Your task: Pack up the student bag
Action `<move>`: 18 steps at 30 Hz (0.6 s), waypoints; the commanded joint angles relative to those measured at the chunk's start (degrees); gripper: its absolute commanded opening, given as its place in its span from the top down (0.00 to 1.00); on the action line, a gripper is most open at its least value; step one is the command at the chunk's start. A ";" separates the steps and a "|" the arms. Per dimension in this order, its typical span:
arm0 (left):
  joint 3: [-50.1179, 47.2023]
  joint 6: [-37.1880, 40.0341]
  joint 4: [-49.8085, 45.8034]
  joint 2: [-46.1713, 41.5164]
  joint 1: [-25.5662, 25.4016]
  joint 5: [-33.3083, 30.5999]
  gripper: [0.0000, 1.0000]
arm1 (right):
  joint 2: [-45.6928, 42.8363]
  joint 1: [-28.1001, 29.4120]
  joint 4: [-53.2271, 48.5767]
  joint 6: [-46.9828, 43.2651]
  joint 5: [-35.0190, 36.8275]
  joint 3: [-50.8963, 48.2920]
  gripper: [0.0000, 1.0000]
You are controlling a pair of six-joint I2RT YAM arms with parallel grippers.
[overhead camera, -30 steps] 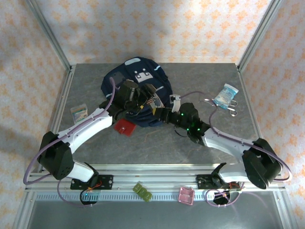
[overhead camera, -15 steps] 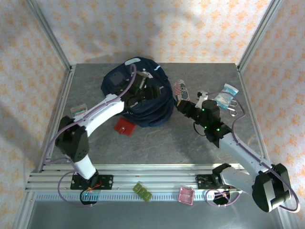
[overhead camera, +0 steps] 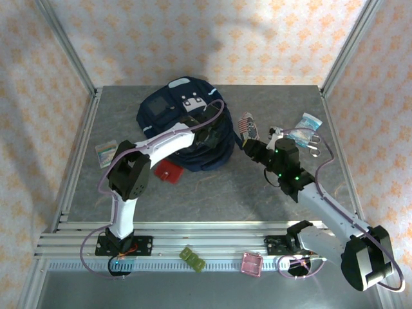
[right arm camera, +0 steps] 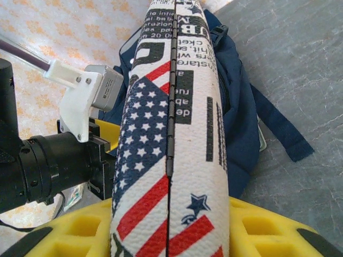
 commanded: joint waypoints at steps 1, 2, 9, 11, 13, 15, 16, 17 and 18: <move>-1.82 3.33 0.92 0.50 0.39 -7.34 0.21 | -0.91 -0.23 3.18 0.58 -1.21 -0.38 0.62; -2.45 3.74 1.94 0.51 0.39 -7.75 0.23 | -0.93 -0.31 3.29 0.76 -1.31 -0.47 0.62; -7.05 4.98 6.03 -1.13 -0.57 -4.98 0.20 | -1.07 -0.30 3.73 1.24 -1.69 -0.65 0.62; -9.57 4.96 8.29 -3.74 -0.66 -1.94 0.18 | -1.07 -0.30 3.72 1.24 -1.59 -0.74 0.62; -10.85 5.01 8.73 -5.10 -0.69 -2.45 0.18 | -1.12 -0.31 3.96 1.24 -1.58 -0.77 0.62; -11.72 5.80 8.39 -4.79 -0.68 -4.78 0.18 | -0.82 -0.30 4.49 1.33 -1.73 -0.81 0.62; -11.76 5.95 7.87 -4.28 -0.75 -6.07 0.18 | -0.57 -0.26 4.64 1.46 -1.85 -0.75 0.62; -11.76 6.15 7.33 -3.48 -0.75 -7.28 0.19 | -0.30 -0.29 4.84 1.49 -2.09 -0.74 0.62; -11.92 6.53 7.26 -2.81 -0.75 -8.28 0.22 | -0.12 -0.24 4.99 1.64 -2.26 -0.73 0.62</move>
